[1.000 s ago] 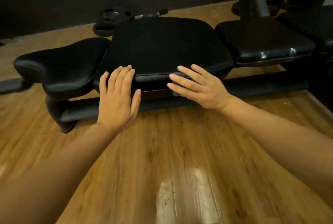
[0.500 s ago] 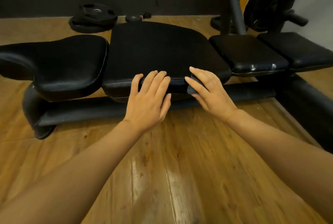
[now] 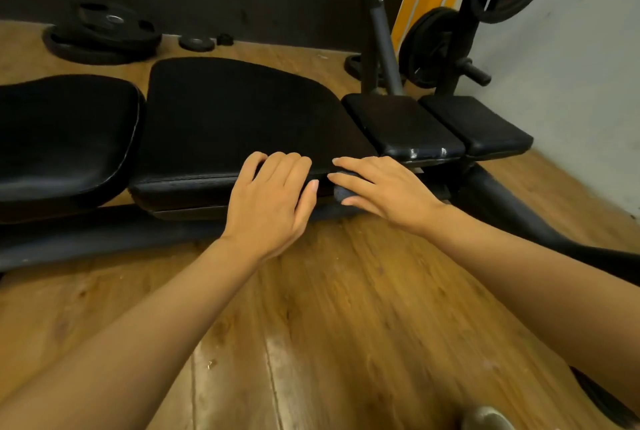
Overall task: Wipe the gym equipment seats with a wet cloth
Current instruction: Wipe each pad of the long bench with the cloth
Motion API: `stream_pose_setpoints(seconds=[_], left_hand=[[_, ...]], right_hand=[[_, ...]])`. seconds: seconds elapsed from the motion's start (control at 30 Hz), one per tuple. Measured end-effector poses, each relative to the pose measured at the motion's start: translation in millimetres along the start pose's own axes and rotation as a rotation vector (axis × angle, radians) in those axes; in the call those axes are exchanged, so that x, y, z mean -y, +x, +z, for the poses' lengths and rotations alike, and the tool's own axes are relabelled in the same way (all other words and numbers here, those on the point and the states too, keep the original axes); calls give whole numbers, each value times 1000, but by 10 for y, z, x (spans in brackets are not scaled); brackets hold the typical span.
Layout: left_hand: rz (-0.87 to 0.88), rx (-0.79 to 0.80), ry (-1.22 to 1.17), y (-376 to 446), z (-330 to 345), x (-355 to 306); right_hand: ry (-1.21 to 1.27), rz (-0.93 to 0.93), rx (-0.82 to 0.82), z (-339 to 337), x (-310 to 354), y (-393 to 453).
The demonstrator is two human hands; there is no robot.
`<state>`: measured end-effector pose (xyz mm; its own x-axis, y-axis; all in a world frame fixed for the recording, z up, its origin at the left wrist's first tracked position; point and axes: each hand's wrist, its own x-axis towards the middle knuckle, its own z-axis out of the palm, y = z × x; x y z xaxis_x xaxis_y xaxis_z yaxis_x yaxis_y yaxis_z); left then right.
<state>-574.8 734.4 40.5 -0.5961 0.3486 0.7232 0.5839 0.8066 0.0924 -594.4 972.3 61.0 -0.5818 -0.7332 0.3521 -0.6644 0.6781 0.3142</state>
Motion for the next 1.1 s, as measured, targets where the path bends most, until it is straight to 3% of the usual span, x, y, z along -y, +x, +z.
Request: stream_pose_setpoints(seconds=[0.17, 0.53, 0.93, 1.1], left_hand=[[6, 22, 26, 245, 288, -297], [-101, 117, 193, 700, 1157, -947], [-212, 110, 383, 840, 1426, -1088], [-291, 105, 414, 875, 1504, -1167]], right_hand=[[-23, -52, -12, 171, -407, -253], [-118, -59, -226, 694, -1639, -662], [-73, -82, -402, 1245, -1565, -455], [-126, -258, -491, 1223, -1865, -628]])
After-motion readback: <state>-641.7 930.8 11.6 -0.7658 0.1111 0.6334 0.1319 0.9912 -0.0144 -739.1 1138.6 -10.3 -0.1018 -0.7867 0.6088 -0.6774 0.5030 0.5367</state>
